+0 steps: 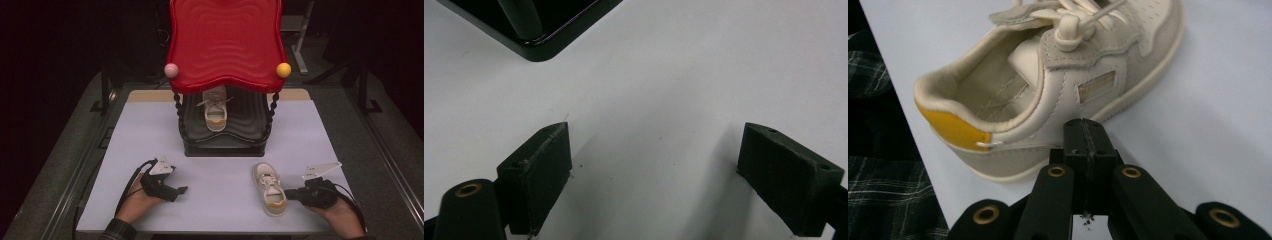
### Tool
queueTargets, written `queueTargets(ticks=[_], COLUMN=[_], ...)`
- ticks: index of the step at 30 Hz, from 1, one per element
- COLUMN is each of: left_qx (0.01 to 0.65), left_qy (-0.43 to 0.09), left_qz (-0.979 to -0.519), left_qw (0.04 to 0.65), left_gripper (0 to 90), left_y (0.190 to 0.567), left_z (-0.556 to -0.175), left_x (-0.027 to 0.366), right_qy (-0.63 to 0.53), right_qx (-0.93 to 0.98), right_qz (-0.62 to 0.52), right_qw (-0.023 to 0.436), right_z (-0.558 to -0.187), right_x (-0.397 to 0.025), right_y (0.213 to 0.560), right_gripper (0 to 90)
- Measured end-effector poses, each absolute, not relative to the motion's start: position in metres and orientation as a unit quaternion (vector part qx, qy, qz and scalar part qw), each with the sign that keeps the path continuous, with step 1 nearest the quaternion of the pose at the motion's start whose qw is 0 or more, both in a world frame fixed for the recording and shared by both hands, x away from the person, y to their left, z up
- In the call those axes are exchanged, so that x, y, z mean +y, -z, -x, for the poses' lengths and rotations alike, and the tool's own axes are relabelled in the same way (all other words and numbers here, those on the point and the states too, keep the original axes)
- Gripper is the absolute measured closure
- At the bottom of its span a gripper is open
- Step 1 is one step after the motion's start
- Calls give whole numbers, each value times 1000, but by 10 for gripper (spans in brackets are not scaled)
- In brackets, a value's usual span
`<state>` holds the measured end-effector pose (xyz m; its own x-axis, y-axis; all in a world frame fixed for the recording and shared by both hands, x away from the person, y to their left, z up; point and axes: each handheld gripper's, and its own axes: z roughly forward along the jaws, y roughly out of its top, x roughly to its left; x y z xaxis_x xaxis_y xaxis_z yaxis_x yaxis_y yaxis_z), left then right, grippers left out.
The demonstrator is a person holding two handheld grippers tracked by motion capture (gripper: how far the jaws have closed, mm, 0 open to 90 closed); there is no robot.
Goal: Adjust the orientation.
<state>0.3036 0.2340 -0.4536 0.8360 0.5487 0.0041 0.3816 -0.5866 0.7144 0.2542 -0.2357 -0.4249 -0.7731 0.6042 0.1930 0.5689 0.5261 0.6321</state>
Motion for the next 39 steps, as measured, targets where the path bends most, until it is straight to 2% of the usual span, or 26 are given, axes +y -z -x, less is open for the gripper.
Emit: queueTargets(ticks=[12,19,22,27,39], left_qx=[263,264,265,265,264], left_qy=[-113,-113,-113,-113,-113], left_qz=[-883,-883,-882,-882,-883], left_qw=[371,372,373,372,372], left_gripper=[131,131,131,131,131], left_y=[454,454,454,454,454], left_z=[-304,-304,-304,-304,-304], left_x=[234,234,234,234,234], right_qy=[-353,-383,-420,-439,-409], right_qx=[884,870,857,856,883], right_qz=[-306,-310,-299,-272,-225], right_qw=[8,17,6,-11,-43], right_z=[-252,-253,-250,-250,-251], right_x=[-212,-220,-221,-211,-175], right_y=[425,414,398,386,395], right_gripper=[886,806,736,679,673])
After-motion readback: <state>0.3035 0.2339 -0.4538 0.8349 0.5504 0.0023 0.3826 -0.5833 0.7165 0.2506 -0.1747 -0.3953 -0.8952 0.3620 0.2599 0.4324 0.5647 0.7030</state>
